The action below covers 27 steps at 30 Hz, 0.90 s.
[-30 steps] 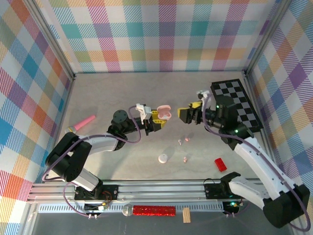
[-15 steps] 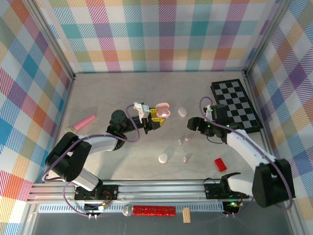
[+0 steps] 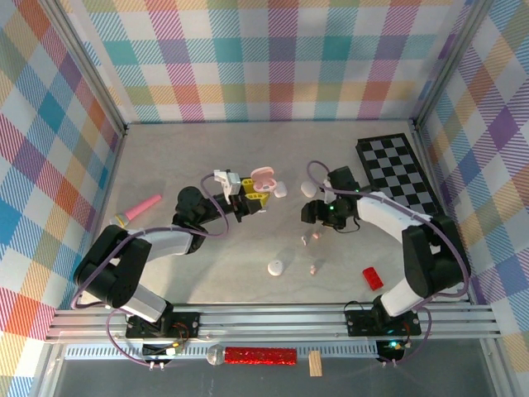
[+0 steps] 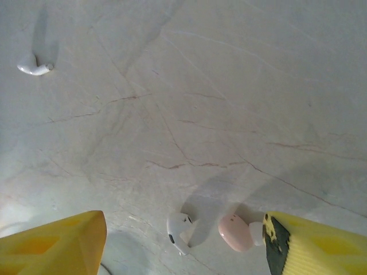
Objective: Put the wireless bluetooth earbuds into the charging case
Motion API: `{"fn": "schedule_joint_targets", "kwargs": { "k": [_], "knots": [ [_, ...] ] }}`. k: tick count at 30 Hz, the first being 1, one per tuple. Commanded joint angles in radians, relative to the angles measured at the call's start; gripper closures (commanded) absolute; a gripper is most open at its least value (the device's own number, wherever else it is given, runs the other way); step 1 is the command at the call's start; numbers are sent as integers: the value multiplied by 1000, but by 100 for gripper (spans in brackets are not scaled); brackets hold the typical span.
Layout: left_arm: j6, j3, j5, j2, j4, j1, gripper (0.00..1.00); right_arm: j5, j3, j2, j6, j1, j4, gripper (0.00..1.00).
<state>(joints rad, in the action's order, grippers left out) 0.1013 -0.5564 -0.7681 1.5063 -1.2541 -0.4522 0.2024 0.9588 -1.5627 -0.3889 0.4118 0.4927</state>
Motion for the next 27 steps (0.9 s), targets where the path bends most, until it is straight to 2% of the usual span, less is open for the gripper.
{"fn": "schedule_joint_targets", "kwargs": {
  "k": [1, 6, 10, 17, 21, 27],
  "knots": [
    [18, 24, -2, -52, -74, 42, 68, -226, 90, -29, 139, 68, 207, 27],
    [21, 42, -7, -97, -69, 111, 68, -409, 187, -89, 233, 154, 344, 28],
    [23, 62, 37, -110, -67, 173, 68, -529, 211, -127, 328, 198, 388, 33],
    [18, 82, 116, -141, -39, 239, 68, -645, 223, -202, 411, 279, 399, 45],
    [-20, 77, 116, -181, 38, 241, 68, -692, 241, -261, 440, 317, 409, 50],
    [-34, 75, 106, -201, 70, 241, 69, -713, 277, -310, 454, 334, 411, 58]
  ]
}}
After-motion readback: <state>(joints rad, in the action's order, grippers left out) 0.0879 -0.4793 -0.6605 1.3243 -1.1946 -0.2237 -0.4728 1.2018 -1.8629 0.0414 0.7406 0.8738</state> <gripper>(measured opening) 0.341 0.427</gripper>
